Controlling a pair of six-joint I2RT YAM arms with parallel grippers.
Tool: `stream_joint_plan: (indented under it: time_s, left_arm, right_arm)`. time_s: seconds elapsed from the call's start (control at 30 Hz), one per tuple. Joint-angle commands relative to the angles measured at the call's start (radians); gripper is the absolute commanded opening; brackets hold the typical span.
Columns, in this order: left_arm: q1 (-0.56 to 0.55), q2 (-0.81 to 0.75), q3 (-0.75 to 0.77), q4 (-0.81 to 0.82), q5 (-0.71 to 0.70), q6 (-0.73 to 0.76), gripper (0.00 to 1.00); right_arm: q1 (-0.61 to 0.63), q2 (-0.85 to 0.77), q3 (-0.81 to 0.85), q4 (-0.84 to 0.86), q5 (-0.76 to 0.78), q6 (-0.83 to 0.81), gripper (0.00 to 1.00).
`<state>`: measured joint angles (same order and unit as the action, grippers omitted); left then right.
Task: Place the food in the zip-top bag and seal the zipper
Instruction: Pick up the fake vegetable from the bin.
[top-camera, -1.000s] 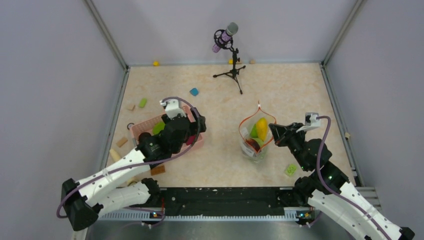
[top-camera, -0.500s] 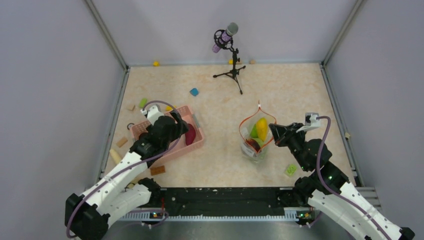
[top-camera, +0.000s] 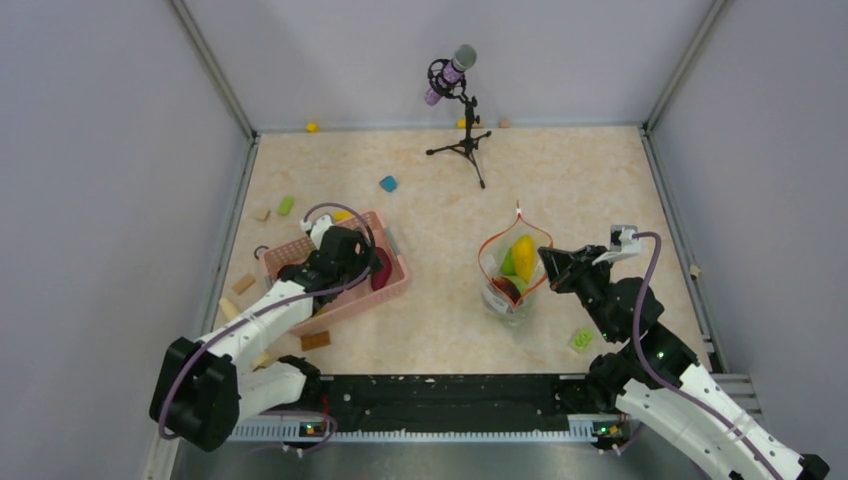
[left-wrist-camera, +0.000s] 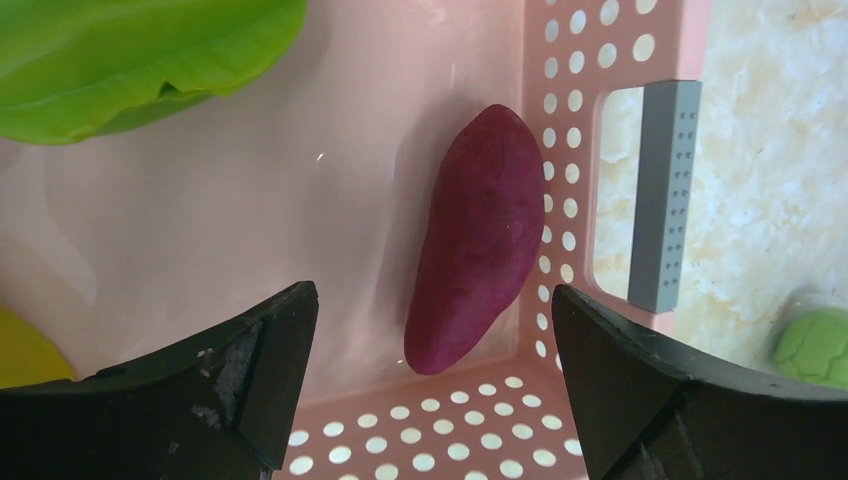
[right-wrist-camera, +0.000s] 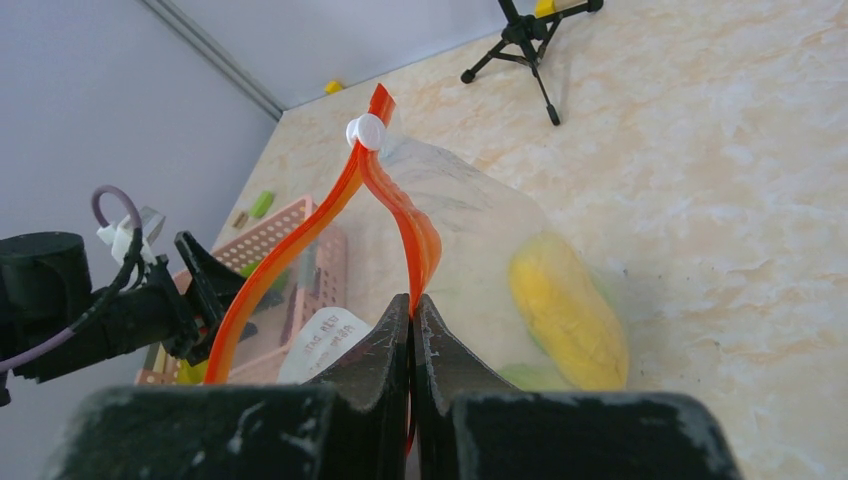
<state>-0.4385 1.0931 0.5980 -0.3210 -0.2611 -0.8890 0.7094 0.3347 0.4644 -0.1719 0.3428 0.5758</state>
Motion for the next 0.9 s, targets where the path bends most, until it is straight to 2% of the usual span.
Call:
stream_joint_plan:
  time_s: [0.0, 0.23, 0.57, 0.73, 0.87]
  left_arm:
    - [0.013, 0.064, 0.002, 0.091, 0.037, 0.013, 0.91]
    - [0.024, 0.147, 0.002, 0.151, 0.067, 0.021, 0.89]
    - [0.031, 0.285, 0.041, 0.191, 0.119, 0.06, 0.8]
    - [0.032, 0.318, 0.055, 0.189, 0.126, 0.064, 0.69]
    - [0.034, 0.323, 0.061, 0.182, 0.126, 0.064, 0.55]
  right_arm:
    - [0.001, -0.004, 0.0, 0.04, 0.019, -0.015, 0.0]
    - [0.001, -0.001, -0.002, 0.042, 0.022, -0.016, 0.0]
    - [0.001, 0.006, -0.002, 0.045, 0.022, -0.019, 0.0]
    - [0.001, 0.006, -0.003, 0.045, 0.025, -0.021, 0.0]
    - [0.001, 0.006, -0.002, 0.045, 0.026, -0.023, 0.0]
